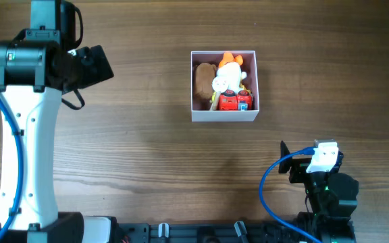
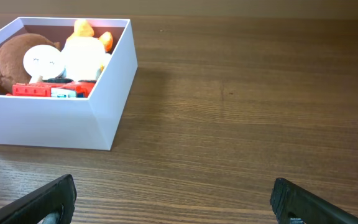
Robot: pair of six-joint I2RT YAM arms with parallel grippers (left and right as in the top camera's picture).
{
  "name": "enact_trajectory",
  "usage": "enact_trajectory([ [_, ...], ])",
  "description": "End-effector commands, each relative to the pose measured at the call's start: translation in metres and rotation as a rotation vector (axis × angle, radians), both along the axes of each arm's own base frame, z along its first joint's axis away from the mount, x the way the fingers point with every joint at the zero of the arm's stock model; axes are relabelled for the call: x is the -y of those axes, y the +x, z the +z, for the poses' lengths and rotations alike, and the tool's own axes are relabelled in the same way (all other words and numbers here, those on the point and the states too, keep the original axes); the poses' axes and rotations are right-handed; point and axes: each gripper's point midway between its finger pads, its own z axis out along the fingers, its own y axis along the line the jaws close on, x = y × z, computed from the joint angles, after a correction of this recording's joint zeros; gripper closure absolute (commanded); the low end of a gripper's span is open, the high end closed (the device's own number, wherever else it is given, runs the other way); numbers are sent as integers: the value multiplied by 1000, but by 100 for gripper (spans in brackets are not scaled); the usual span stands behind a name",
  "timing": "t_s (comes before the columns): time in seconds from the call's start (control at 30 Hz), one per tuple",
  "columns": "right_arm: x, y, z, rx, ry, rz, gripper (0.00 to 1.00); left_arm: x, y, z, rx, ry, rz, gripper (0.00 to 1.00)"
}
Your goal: Pack container
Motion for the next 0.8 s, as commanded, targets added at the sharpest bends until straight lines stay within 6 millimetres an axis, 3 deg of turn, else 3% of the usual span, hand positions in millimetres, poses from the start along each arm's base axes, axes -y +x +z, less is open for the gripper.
enact_trajectory([
  [0.0, -3, 0, 0, 14, -11, 22, 0, -13, -11, 26, 136, 56, 15, 0],
  [0.13, -3, 0, 0, 14, -11, 22, 0, -8, -9, 39, 345, 25, -2, 0],
  [0.27, -3, 0, 0, 14, -11, 22, 0, -7, -24, 33, 500, 14, -7, 0],
  [0.43, -3, 0, 0, 14, -11, 22, 0, -10, -54, 7, 674, 58, -56, 0],
  [0.63, -3, 0, 0, 14, -11, 22, 0, -22, -99, -41, 761, 59, -14, 0],
  [0.77, -3, 0, 0, 14, -11, 22, 0, -19, -113, -68, 802, 43, -22, 0],
])
